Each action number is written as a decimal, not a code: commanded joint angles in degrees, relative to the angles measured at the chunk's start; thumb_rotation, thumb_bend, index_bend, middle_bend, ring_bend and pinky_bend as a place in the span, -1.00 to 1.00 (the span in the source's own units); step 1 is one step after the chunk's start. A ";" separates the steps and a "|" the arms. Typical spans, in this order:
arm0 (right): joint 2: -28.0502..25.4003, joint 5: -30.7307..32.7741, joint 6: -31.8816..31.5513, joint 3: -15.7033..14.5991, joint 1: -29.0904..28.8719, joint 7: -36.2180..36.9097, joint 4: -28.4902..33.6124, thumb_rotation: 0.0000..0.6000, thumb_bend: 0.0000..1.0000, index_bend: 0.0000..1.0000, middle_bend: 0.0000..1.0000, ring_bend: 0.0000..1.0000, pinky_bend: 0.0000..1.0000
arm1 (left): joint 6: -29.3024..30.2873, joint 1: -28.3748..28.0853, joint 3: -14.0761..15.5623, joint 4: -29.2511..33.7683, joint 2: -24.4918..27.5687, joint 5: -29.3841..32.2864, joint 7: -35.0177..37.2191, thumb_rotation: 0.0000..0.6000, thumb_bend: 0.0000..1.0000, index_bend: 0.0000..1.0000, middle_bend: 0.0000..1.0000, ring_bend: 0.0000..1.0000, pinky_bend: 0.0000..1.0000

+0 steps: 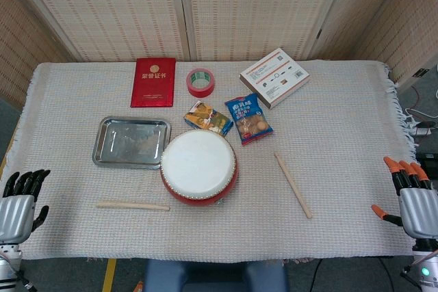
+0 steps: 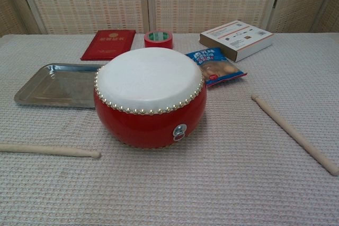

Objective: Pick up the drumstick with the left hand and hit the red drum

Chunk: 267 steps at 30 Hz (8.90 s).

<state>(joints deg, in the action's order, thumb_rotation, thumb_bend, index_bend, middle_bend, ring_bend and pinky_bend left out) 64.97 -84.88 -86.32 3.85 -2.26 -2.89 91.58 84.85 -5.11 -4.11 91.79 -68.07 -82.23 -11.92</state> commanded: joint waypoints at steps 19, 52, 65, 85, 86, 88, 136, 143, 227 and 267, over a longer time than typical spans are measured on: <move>-0.80 -3.29 -5.50 0.08 1.95 1.60 -0.74 1.00 -0.82 -0.96 -0.74 -1.00 -0.81 | -6.21 -5.24 1.24 3.52 1.27 -5.80 8.59 1.00 -0.33 -0.34 -0.64 -0.70 -0.85; -0.37 -2.68 -3.91 -0.16 2.01 6.17 -3.80 1.00 -0.82 -0.95 -0.74 -1.00 -0.81 | -22.48 -16.42 0.46 3.73 -18.13 14.57 -12.39 1.00 -0.27 -0.15 -0.65 -0.76 -0.86; -0.38 -2.41 -3.44 -0.20 2.01 7.14 -4.56 1.00 -0.82 -0.95 -0.74 -1.00 -0.82 | -20.74 -16.78 0.19 1.49 -22.30 17.89 -13.63 1.00 -0.28 -0.09 -0.64 -0.76 -0.86; -0.38 -1.89 -2.96 -0.22 2.16 8.18 -5.20 1.00 -0.82 -0.93 -0.74 -1.00 -0.82 | -21.03 -17.78 0.66 -0.08 -24.00 19.61 -13.21 1.00 -0.29 0.05 -0.60 -0.76 -0.86; -0.38 -1.84 -2.92 -0.23 2.17 8.17 -5.18 1.00 -0.82 -0.93 -0.74 -1.00 -0.82 | -20.96 -17.73 0.69 0.01 -23.96 19.54 -12.89 1.00 -0.28 0.06 -0.59 -0.76 -0.86; -0.41 -1.86 -2.85 -0.23 2.14 8.12 -5.12 1.00 -0.82 -0.93 -0.74 -1.00 -0.82 | -20.66 -17.53 0.66 0.36 -23.83 19.19 -11.93 1.00 -0.29 0.08 -0.58 -0.76 -0.86; -1.25 -2.79 -3.59 -0.41 2.22 3.33 -0.94 1.00 -0.82 -0.92 -0.74 -1.00 -0.82 | -23.29 -22.72 9.42 -17.36 -5.51 -21.26 150.96 1.00 -0.28 0.17 -0.32 -0.58 -0.66; -1.21 -2.61 -3.76 -0.44 2.44 2.98 -0.67 1.00 -0.82 -0.92 -0.74 -1.00 -0.82 | -22.20 -24.01 12.13 -22.17 -7.97 -18.95 155.21 1.00 -0.28 0.13 -0.30 -0.55 -0.57; -2.75 -5.05 -7.70 0.59 3.11 0.48 1.97 1.00 -0.83 -0.91 -0.74 -1.00 -0.82 | -15.45 -24.01 18.44 -15.26 -13.41 -17.94 107.67 0.77 -0.52 0.23 0.21 0.00 -0.13; -2.68 -5.49 -8.20 0.72 3.19 0.27 2.38 1.00 -0.82 -0.91 -0.74 -1.00 -0.82 | -20.92 -22.91 17.95 -16.32 -17.42 -13.47 91.31 1.00 -0.42 0.81 0.77 0.53 0.45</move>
<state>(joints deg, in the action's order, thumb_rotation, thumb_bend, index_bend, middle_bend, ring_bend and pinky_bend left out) 62.29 -90.36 -94.51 4.58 0.93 -2.63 93.95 63.96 -28.03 13.83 75.50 -85.47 -95.71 79.41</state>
